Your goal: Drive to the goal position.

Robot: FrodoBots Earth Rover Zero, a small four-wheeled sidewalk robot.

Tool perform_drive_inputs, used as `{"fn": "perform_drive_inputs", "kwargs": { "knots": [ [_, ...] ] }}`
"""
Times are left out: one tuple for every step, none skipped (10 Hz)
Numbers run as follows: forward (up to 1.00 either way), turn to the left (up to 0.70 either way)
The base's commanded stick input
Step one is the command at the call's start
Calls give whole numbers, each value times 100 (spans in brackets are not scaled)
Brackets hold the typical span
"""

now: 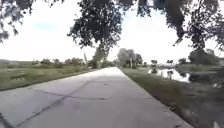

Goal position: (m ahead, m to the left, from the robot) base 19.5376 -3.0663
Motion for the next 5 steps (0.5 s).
{"fn": "perform_drive_inputs", "kwargs": {
  "knots": [
    [100,0],
    [100,0],
    [100,0],
    [100,0],
    [100,0]
  ]
}}
